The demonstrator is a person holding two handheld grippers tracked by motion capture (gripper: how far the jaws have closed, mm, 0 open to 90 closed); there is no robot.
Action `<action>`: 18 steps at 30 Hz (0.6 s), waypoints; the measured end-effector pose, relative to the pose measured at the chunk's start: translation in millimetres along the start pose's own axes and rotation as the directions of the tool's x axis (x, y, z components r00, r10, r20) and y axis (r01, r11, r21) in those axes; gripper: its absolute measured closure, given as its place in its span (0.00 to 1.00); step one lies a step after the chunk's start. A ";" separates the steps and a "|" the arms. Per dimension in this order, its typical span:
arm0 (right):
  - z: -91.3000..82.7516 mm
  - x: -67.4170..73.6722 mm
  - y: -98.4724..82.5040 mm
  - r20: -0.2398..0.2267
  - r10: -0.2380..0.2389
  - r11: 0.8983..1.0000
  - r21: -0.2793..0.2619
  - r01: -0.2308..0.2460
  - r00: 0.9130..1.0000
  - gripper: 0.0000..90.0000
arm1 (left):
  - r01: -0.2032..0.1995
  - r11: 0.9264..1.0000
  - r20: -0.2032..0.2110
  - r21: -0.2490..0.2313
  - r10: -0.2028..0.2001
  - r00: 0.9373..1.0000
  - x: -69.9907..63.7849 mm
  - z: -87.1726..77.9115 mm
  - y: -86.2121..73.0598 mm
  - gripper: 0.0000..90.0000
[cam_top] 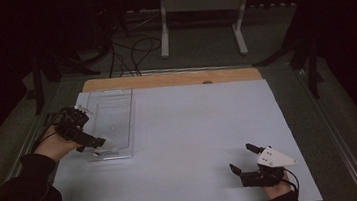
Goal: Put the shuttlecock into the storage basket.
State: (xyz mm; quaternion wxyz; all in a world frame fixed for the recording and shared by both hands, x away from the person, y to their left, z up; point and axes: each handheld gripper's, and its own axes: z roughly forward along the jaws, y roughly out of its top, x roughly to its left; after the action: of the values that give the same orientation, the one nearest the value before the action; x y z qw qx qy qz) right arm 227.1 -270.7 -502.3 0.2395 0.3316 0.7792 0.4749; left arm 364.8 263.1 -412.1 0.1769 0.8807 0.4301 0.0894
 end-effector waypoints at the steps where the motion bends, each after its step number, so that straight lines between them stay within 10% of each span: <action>1: 0.0 0.0 0.0 0.000 -0.001 1.000 0.000 0.001 1.000 0.13 | -0.005 1.000 0.008 -0.005 0.005 1.000 -0.7 -0.1 0.4 0.00; 18: 0.0 -0.1 0.0 0.001 0.003 1.000 0.000 -0.003 1.000 0.13 | -0.029 0.998 0.030 -0.050 0.031 0.999 -15.4 -1.1 14.8 0.00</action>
State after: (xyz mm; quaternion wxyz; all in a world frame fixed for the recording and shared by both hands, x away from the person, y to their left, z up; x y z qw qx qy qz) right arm 227.2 -270.7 -502.4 0.2393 0.3328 0.7786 0.4752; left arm 365.7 242.8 -405.5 0.2040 0.8837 0.4117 0.0890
